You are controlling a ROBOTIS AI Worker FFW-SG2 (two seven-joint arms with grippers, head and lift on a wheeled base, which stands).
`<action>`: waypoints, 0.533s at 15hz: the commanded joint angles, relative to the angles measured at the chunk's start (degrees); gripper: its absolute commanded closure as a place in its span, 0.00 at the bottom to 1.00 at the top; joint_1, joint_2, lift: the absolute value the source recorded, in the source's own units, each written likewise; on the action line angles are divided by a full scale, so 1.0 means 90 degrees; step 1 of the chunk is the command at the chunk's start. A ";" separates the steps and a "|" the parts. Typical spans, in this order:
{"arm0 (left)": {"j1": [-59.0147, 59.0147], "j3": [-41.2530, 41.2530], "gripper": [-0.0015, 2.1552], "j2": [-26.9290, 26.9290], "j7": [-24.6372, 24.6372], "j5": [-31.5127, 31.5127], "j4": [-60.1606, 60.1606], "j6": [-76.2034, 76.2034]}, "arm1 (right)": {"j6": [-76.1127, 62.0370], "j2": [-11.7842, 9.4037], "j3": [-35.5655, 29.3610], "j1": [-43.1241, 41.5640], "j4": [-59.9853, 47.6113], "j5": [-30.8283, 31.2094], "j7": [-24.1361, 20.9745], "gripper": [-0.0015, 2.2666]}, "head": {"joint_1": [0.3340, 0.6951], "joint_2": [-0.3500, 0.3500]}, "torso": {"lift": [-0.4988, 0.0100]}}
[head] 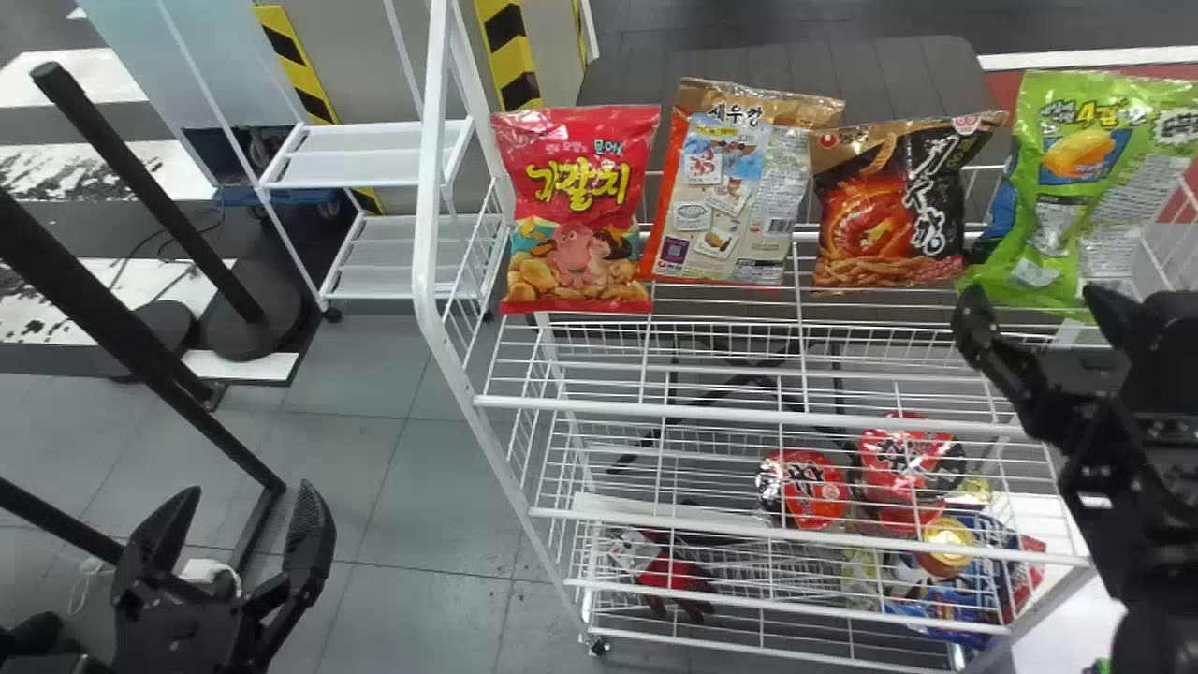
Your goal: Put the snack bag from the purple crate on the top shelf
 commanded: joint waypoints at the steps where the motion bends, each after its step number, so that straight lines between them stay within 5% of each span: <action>1: 0.0043 0.0024 0.04 -0.0009 0.0000 0.0086 -0.0006 0.0000 | 0.0098 0.0016 0.0152 0.0630 -0.0650 0.0126 -0.0001 0.07 | 1.00 0.82 | 0.98; 8: 0.0277 0.0082 0.04 -0.0048 -0.0078 0.0095 -0.0348 0.0098 | -0.1426 0.0016 0.0445 0.2378 -0.1744 -0.0363 0.0126 0.07 | 1.00 0.94 | 0.98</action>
